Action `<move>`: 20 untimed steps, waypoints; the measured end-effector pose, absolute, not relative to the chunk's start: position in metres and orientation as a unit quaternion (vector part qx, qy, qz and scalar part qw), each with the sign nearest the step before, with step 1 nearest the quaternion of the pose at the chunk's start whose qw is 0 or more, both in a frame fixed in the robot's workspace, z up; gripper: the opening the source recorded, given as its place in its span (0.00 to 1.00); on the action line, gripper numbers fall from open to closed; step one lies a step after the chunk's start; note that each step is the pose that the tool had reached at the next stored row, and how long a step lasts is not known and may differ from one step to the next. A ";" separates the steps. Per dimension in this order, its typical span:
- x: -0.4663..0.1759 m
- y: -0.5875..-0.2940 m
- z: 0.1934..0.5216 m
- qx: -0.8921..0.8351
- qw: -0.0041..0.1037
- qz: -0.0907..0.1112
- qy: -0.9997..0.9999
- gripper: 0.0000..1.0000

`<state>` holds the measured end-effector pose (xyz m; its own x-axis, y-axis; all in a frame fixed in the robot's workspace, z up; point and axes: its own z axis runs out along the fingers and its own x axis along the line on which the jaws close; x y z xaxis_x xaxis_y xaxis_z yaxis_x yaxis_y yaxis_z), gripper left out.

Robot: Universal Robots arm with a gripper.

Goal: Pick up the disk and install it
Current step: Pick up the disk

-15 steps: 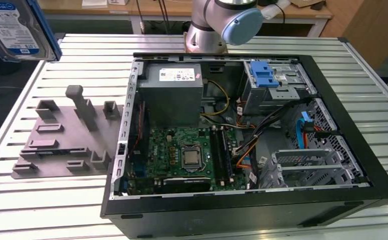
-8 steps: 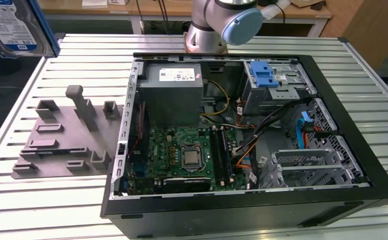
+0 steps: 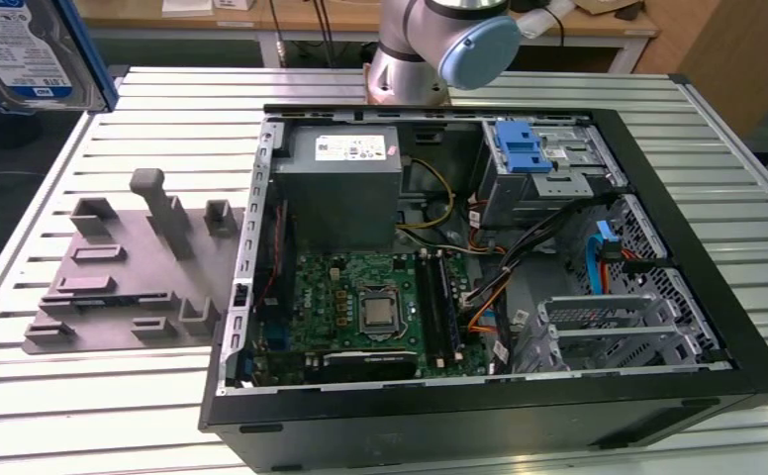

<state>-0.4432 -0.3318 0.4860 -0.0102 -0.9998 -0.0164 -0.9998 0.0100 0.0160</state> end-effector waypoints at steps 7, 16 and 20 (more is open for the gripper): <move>-0.443 -0.332 0.486 -0.703 0.000 0.011 0.711 0.36; -0.437 -0.332 0.486 -0.703 0.000 0.011 0.711 0.36; -0.434 -0.332 0.486 -0.703 0.000 0.011 0.711 0.36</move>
